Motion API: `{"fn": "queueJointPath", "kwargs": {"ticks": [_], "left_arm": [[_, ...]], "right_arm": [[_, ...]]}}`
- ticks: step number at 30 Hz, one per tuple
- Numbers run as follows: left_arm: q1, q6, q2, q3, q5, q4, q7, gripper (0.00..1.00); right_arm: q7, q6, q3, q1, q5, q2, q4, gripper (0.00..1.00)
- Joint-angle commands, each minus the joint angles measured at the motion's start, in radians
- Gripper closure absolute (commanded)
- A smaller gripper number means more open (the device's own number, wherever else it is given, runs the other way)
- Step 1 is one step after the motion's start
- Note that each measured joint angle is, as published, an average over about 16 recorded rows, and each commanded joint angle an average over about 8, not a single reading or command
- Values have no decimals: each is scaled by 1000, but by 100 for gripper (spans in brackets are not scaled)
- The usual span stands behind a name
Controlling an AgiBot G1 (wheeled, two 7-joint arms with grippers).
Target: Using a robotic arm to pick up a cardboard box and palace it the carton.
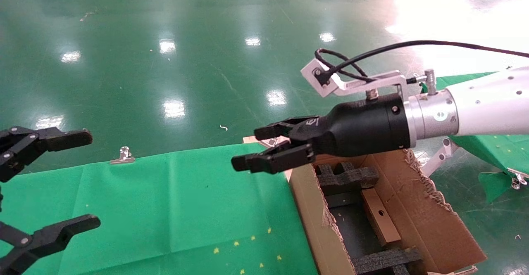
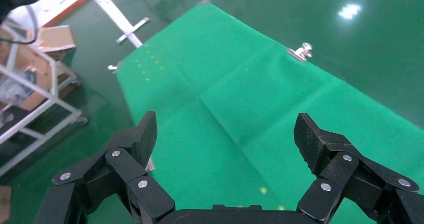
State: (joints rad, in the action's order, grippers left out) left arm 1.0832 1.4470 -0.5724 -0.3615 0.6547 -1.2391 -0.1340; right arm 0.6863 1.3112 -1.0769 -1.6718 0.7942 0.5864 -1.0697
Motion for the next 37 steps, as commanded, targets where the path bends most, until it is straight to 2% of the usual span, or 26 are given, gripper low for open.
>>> {"fn": "queueJointPath", "kwargs": {"ticks": [1,29,34,37], "left_arm": [[0,0,0,0,0,0,0,0],[0,0,0,0,0,0,0,0],[0,0,0,0,0,0,0,0],[0,0,0,0,0,0,0,0]], "right_arm": [[-29,11,47,35,-4,1,-13,0],[-424,157,677,508,-54,21,-182,0],[-485,180,775,581,-63,24,-209,0],[-502,187,801,600,-65,25,-217,0]]}}
